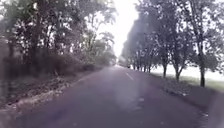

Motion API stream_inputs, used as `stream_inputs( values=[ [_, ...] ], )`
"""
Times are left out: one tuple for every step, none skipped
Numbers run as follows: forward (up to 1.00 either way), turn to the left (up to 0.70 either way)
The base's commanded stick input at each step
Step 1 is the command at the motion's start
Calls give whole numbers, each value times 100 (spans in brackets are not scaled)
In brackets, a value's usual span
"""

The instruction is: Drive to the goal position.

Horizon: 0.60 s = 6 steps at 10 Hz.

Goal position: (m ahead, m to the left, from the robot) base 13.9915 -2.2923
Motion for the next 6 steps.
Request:
stream_inputs(
  values=[
    [100,0],
    [100,0],
    [100,0],
    [100,0],
    [100,0],
    [100,0]
  ],
)
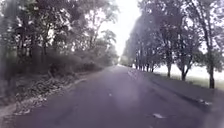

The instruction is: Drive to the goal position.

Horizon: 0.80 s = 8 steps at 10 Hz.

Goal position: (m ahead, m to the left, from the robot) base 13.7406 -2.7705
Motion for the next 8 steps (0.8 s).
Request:
stream_inputs(
  values=[
    [100,0],
    [100,0],
    [100,0],
    [100,0],
    [100,0],
    [100,0],
    [100,0],
    [100,0]
  ],
)
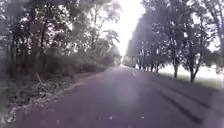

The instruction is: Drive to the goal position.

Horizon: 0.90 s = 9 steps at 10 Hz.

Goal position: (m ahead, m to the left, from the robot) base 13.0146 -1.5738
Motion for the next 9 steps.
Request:
stream_inputs(
  values=[
    [100,0],
    [100,0],
    [100,0],
    [100,-7],
    [100,-30],
    [100,-40],
    [100,-40],
    [100,-40],
    [100,-33]
  ],
)
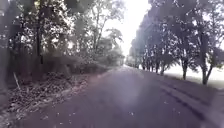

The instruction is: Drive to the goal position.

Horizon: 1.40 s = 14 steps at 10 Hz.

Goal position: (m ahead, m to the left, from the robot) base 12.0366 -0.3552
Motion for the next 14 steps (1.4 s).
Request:
stream_inputs(
  values=[
    [100,0],
    [100,0],
    [100,0],
    [100,0],
    [100,0],
    [100,0],
    [100,0],
    [100,0],
    [100,0],
    [100,0],
    [100,0],
    [100,0],
    [100,0],
    [100,0]
  ],
)
